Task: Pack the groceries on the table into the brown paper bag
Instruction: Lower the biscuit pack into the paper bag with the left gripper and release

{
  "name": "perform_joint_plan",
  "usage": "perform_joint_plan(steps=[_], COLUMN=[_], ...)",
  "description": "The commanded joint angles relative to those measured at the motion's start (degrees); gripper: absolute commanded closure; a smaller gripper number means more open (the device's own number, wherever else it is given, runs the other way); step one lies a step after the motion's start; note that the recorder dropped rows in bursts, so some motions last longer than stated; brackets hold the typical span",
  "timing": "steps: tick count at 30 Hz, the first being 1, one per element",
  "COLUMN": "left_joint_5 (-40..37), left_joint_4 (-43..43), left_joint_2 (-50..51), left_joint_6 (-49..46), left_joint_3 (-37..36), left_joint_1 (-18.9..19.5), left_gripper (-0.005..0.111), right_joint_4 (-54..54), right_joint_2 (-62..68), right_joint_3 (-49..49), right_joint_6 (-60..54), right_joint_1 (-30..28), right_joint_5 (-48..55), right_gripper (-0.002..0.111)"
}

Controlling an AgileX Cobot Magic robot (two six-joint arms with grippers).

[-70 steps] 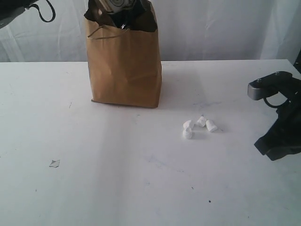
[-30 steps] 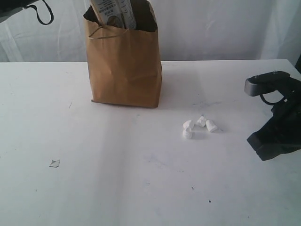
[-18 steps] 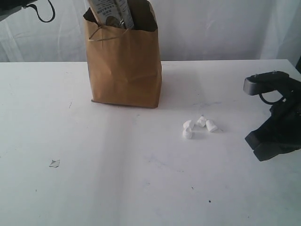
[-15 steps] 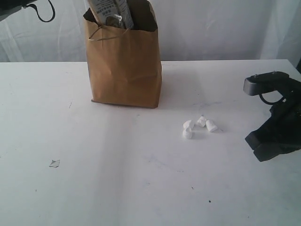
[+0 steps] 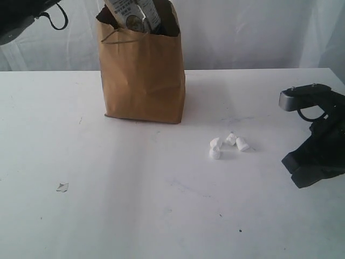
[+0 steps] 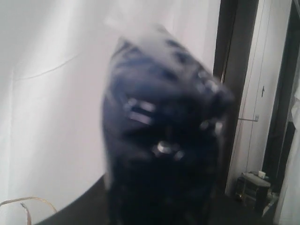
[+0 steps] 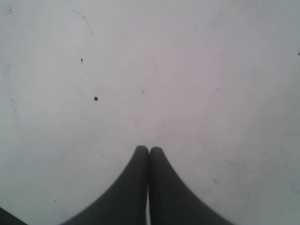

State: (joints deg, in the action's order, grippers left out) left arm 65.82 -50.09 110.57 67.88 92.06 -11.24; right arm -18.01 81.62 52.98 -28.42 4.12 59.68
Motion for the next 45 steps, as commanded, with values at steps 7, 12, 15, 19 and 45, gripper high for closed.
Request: perform_joint_plan(steps=[7, 12, 15, 19, 45], left_joint_5=[3.9, 1.8, 3.3, 3.5, 4.1], left_joint_4=[3.1, 1.2, 4.5, 5.9, 12.9], left_joint_2=[0.2, 0.2, 0.2, 0.3, 3.1], left_joint_6=[-0.8, -0.8, -0.8, -0.4, -1.9], left_joint_3=[0.4, 0.4, 0.4, 0.4, 1.9], left_joint_1=[-0.3, -0.3, -0.3, -0.3, 1.2], left_gripper=[0.106, 0.107, 0.107, 0.107, 0.107], right_joint_4=[-0.3, -0.3, -0.5, -0.6, -0.6], right_joint_2=[-0.1, -0.1, -0.1, -0.1, -0.1], right_joint_3=[-0.3, -0.3, -0.3, -0.3, -0.4], right_joint_6=[0.2, 0.2, 0.2, 0.2, 0.2], right_joint_1=[-0.1, -0.1, -0.1, -0.1, -0.1], right_joint_5=[1.5, 1.5, 1.5, 1.6, 1.9], right_gripper=[0.108, 0.108, 0.108, 0.108, 0.108])
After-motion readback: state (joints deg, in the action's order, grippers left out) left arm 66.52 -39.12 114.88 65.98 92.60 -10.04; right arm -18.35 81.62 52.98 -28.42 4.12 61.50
